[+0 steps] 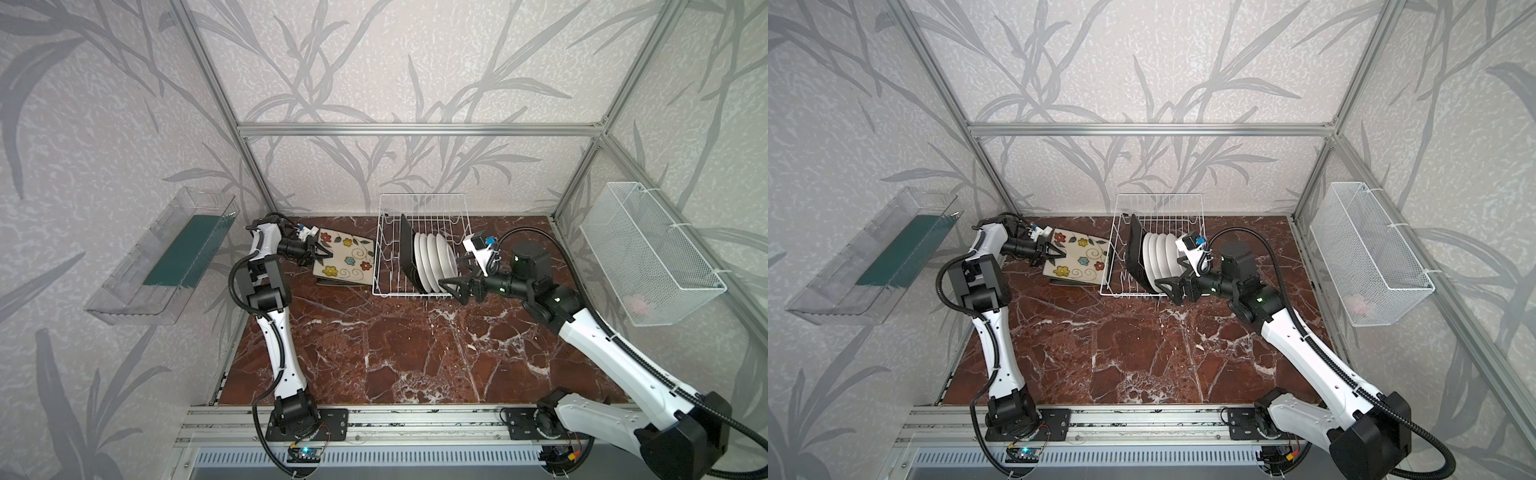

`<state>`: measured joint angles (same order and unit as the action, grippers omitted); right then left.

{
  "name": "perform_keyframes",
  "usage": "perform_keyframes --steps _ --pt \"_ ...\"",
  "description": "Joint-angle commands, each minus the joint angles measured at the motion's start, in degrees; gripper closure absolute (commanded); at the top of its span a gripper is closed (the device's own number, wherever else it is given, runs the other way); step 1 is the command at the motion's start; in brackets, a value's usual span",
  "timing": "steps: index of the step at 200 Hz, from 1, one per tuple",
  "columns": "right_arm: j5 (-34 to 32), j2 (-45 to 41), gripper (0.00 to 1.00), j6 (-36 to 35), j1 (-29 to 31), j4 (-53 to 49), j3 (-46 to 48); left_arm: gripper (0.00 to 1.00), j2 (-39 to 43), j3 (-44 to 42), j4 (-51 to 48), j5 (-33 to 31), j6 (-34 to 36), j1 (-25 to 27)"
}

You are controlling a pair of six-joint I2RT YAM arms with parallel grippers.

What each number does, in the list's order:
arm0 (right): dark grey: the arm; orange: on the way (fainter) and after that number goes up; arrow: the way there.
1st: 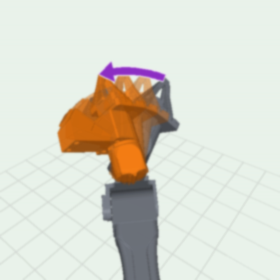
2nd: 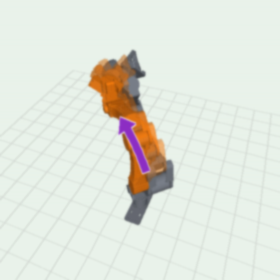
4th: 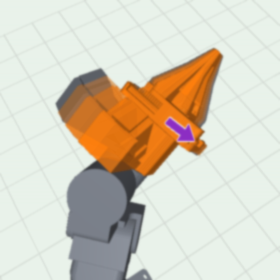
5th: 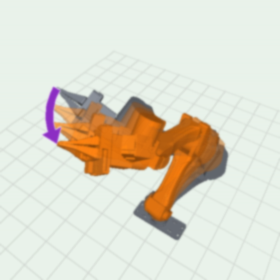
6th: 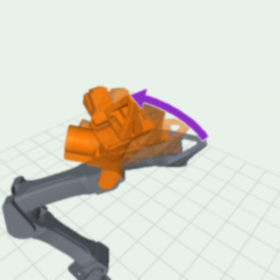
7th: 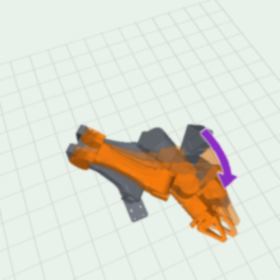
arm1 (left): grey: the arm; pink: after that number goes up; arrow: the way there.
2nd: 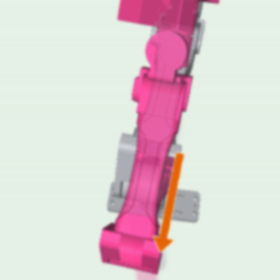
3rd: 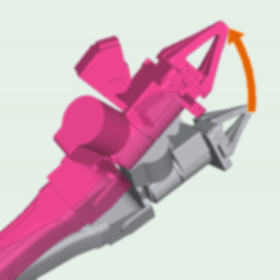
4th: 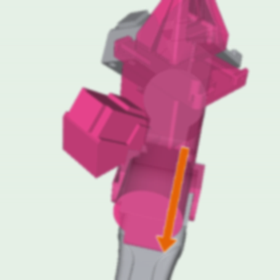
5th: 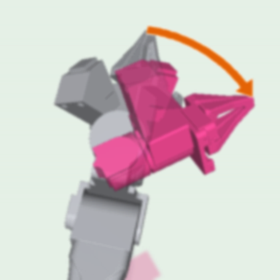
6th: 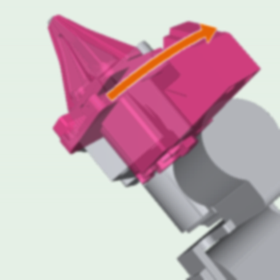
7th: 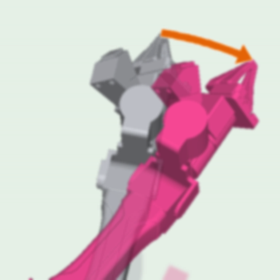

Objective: Unload the plates from the dish rack
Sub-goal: 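Lower the flowered plate onto the dark plate on the table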

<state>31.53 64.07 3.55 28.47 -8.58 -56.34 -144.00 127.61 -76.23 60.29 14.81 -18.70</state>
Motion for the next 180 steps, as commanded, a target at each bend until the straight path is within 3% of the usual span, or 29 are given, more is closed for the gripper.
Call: perform_keyframes --steps 1,45,101,138,180 --pt "0.6 -0.7 0.01 -0.3 0.4 0.3 -0.6 1.00 1.0 -0.5 -1.6 3.0 -0.2 -0.2" --pt "0.8 -1.0 0.01 -0.3 0.4 0.2 -0.5 0.73 0.9 -0.7 -0.5 0.4 -2.0 -0.3" --pt "0.7 -1.6 0.01 -0.2 0.4 -0.1 0.0 0.64 0.5 -0.5 0.3 -2.2 -4.2 -0.3" --pt "0.9 -1.3 0.01 -0.1 0.4 0.0 -0.4 0.50 0.6 -0.6 0.1 -3.9 -4.6 -0.4" --pt "1.1 -1.4 0.01 -0.1 0.5 -0.1 -0.4 0.45 1.7 -0.7 -0.2 -4.8 -5.1 -0.3"
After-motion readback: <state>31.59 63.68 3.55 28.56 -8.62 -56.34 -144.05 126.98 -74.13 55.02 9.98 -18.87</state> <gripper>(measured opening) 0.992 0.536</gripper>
